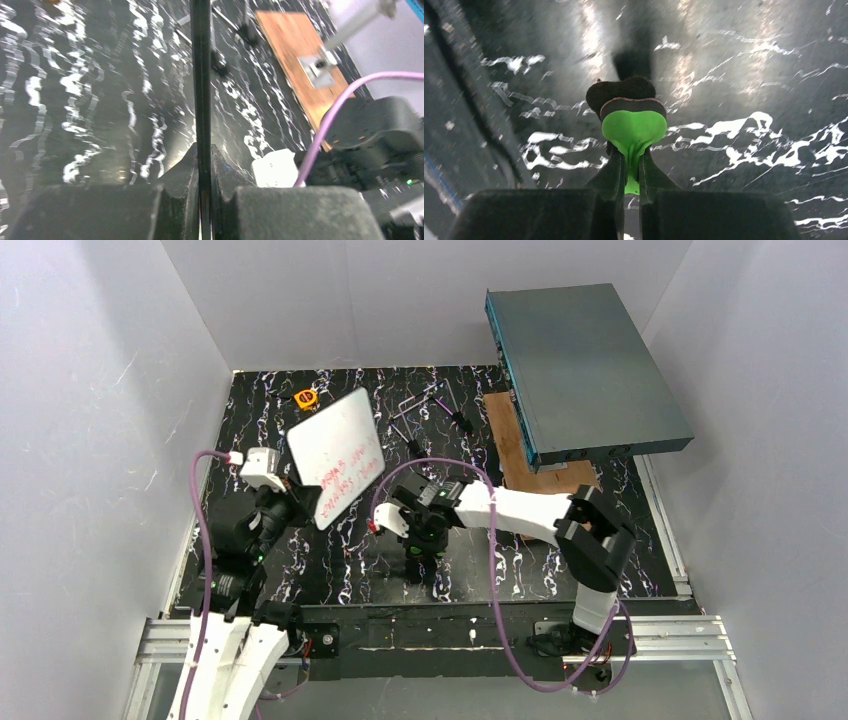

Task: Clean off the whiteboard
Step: Place the whiteboard eraser at the center of the board.

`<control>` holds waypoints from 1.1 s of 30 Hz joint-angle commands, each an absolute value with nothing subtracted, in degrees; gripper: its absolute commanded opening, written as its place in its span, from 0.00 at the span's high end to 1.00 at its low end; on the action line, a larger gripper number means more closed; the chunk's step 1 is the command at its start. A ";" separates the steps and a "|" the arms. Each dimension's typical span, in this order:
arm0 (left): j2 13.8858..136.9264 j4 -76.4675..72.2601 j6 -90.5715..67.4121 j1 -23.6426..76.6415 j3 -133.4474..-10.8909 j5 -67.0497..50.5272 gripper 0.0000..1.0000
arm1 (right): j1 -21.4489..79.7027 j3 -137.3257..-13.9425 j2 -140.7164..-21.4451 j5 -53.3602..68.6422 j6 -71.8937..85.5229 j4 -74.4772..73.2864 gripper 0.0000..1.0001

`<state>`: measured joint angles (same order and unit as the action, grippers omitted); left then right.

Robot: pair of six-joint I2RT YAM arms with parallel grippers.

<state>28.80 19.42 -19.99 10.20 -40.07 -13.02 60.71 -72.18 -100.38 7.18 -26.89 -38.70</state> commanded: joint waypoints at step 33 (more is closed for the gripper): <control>15.12 28.27 -13.41 9.87 -49.41 2.38 1.00 | 56.52 -83.34 -109.91 12.75 -25.25 -40.30 0.33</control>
<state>15.49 33.93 -11.29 9.98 -46.50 4.69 57.21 -80.90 -110.10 9.69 -24.36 -38.96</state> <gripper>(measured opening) 0.044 0.671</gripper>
